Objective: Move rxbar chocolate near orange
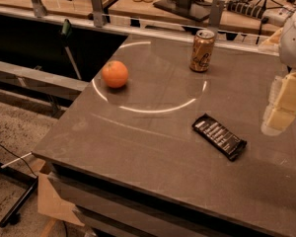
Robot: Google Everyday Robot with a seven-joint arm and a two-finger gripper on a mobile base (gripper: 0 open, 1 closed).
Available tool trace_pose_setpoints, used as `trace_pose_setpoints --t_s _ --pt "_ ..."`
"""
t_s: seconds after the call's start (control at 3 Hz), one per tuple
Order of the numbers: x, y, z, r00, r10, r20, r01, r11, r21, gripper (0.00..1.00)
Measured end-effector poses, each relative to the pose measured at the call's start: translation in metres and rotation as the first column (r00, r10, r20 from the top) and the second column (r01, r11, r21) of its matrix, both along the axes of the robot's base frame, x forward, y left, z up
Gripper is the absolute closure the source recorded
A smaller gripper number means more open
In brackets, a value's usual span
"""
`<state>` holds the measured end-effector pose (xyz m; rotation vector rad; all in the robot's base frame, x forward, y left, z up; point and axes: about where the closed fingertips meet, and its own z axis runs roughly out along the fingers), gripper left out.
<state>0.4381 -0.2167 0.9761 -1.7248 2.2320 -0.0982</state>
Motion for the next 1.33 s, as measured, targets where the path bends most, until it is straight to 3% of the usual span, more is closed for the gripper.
trace_pose_setpoints --t_s 0.33,0.67,1.0,1.33 --pt "0.0 0.0 0.001 1.0 -0.004 0.004 0.004 1.0 0.003 0.0" --pt "-0.003 0.001 -0.001 0.9981 -0.062 -0.002 0.062 0.998 0.032 0.0" --pt "-0.008 0.002 -0.014 0.9844 -0.175 -0.013 0.175 0.974 0.145 0.0" --pt "-0.01 0.007 -0.027 0.966 -0.259 -0.007 0.247 0.916 0.316 0.0"
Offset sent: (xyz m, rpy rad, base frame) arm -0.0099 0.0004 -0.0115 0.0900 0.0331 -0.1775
